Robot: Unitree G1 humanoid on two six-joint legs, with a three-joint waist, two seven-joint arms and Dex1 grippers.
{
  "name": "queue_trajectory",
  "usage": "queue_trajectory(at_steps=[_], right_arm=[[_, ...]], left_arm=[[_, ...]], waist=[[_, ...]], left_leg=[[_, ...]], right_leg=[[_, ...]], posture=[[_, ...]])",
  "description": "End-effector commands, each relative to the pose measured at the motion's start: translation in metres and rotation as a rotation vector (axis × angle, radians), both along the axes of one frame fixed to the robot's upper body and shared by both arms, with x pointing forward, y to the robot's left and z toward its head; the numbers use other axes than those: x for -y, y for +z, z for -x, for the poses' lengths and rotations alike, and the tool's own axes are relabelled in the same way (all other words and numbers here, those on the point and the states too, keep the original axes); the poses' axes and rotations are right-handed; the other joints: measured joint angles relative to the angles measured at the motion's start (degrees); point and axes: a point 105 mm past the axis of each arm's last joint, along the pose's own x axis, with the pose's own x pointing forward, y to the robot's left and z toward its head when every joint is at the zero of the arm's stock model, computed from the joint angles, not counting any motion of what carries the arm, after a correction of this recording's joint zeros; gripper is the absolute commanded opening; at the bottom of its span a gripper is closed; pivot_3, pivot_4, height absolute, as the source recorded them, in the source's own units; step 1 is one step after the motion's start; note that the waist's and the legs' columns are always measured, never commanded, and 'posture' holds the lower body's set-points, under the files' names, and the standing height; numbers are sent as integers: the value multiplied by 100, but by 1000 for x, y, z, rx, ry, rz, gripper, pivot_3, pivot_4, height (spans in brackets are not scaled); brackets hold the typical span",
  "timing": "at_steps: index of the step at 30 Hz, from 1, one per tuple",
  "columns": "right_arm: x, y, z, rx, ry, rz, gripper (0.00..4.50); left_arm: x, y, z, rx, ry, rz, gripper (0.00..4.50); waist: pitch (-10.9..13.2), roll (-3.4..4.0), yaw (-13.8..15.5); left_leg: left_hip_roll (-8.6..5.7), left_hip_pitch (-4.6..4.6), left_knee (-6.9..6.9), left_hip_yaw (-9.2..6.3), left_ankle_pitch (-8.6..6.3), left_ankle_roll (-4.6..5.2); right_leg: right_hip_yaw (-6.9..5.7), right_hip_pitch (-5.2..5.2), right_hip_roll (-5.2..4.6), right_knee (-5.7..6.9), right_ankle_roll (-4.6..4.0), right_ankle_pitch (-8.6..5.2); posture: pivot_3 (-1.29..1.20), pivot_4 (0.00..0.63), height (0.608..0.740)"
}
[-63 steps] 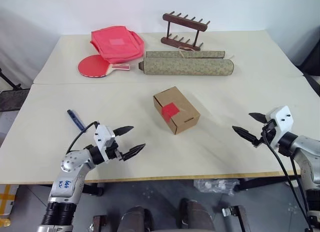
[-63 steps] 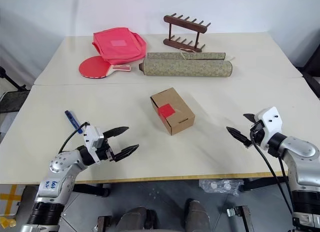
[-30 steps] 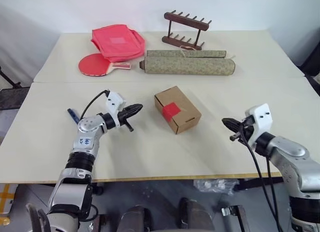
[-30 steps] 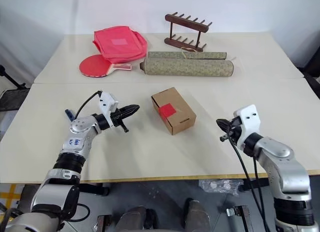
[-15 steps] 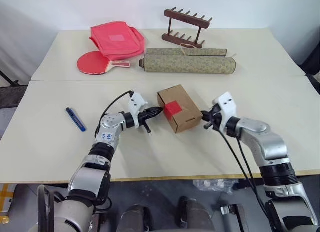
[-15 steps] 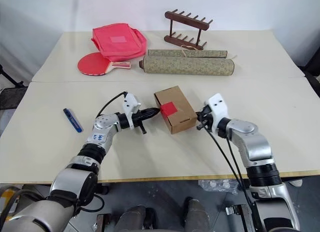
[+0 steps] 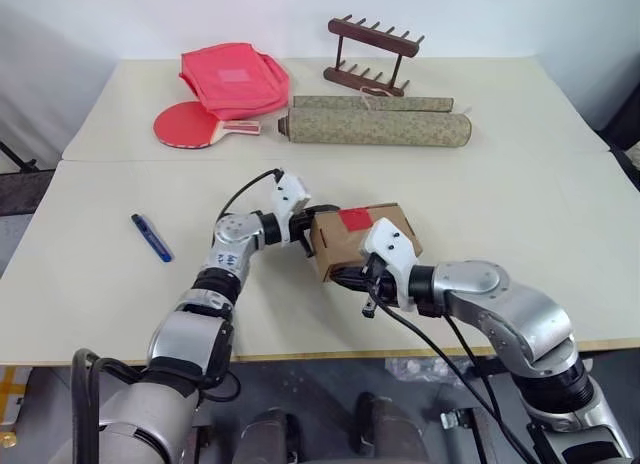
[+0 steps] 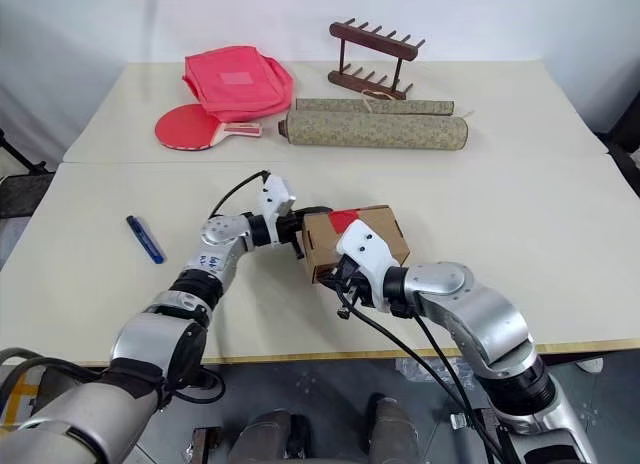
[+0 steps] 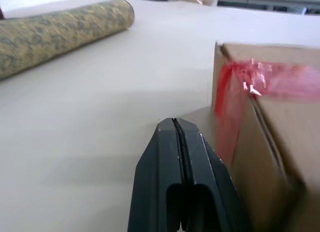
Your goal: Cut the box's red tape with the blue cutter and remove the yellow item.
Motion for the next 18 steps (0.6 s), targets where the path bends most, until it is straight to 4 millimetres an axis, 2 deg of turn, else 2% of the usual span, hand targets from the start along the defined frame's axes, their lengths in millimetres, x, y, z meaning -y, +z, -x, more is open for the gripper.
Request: queue_trajectory(at_steps=[1,4,7,9,13,15,18], right_arm=[[14,27,3,83,-10,16,0],[31,43,-1,122,-41,46,0],[57,59,-23,177,-137,61,0],[71,63,-38,205,-197,70,0],[98,68,-73,235,-323,28,0],[105,60,-83,219,-336,45,0],[113,40,-93,195,-334,108,0]], left_arm=[[-25,6,-1,21,38,0,17],[-48,6,2,17,56,-19,17],[-67,4,15,-21,21,-35,17],[-70,2,26,-64,-17,-38,17],[-59,4,53,-143,-121,-47,17],[-50,6,61,-167,-143,-47,17],[-39,10,62,-188,-134,-24,17]], waist=[[1,-2,5],[2,-3,5],[2,-3,0],[2,-4,6],[5,-8,14],[5,-8,31],[5,-8,20]], left_leg=[[2,0,2,-2,0,0],[5,-2,9,-4,-2,3],[6,-3,13,-5,-4,5],[4,-3,16,-4,-4,5],[1,-5,23,-1,-4,5],[0,-7,28,0,-4,5],[0,-8,31,-1,-3,4]], right_leg=[[0,0,0,2,0,0],[0,-1,-4,5,0,0],[0,-1,-5,8,0,0],[0,0,-5,9,0,0],[2,2,-6,12,1,0],[5,2,-6,15,3,2],[6,4,-4,15,4,2]], posture=[[0,150,740],[0,150,740],[0,150,740],[0,150,740],[0,150,740],[0,150,740],[0,150,740]])
